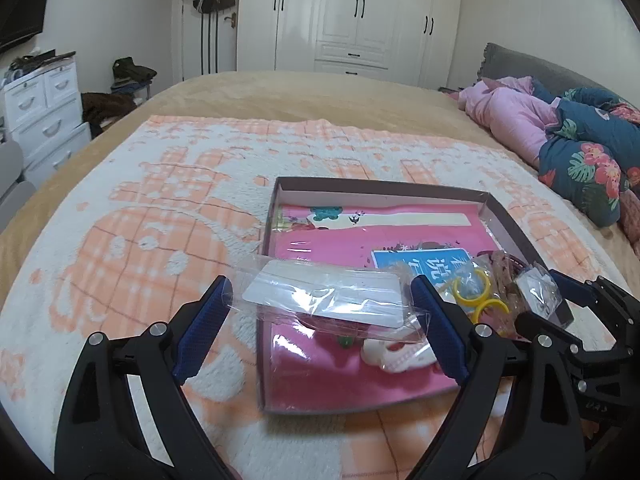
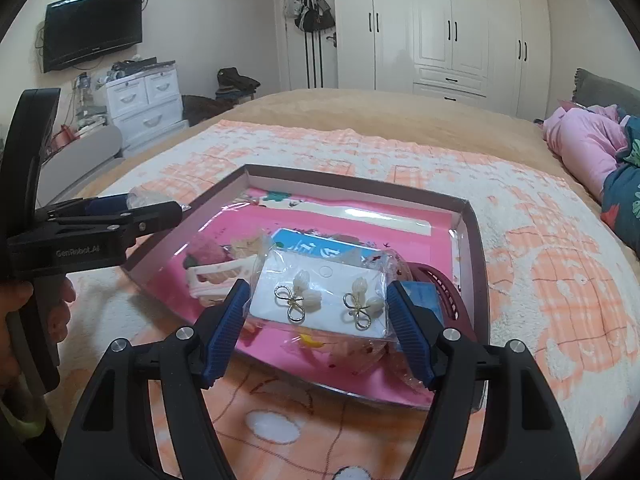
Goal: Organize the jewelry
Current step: 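Carry the plastic bag and earring card into the tray box and open both tools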
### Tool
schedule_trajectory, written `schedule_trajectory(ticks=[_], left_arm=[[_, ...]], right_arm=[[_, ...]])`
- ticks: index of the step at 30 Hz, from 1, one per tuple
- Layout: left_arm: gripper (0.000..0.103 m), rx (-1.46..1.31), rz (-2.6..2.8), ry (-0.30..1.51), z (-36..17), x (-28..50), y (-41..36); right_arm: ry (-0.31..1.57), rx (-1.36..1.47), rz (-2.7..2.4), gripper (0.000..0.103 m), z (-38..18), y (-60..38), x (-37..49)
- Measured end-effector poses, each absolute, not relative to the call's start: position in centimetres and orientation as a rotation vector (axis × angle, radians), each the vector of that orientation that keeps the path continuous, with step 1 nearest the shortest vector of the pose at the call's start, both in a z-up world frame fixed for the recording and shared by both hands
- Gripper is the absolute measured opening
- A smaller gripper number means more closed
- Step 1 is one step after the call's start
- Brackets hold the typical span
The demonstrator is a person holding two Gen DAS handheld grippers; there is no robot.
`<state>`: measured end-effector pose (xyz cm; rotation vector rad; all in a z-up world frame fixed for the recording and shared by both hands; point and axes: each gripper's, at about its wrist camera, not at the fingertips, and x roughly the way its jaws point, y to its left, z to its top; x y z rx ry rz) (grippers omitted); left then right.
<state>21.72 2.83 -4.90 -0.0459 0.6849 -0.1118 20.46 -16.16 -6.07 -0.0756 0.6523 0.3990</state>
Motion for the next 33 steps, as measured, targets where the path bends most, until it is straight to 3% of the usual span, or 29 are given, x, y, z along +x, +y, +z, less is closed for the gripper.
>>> schedule_trajectory(ticks=[17, 25, 33], left_arm=[[0.082, -0.036, -0.153, 0.705, -6.4, 24.3, 2.0], [0.082, -0.034, -0.158, 0.712, -6.7, 24.2, 1.8], [0.082, -0.036, -0.159, 0.713, -6.7, 24.2, 1.8]], right_arm=[[0.695, -0.137, 0.424, 0.069, -8.1, -13.9, 21.4], [0.7, -0.122, 0.44, 0.08, -8.2, -13.6, 20.8], [0.699, -0.097, 0.431, 0.084, -7.9, -14.2, 19.9]])
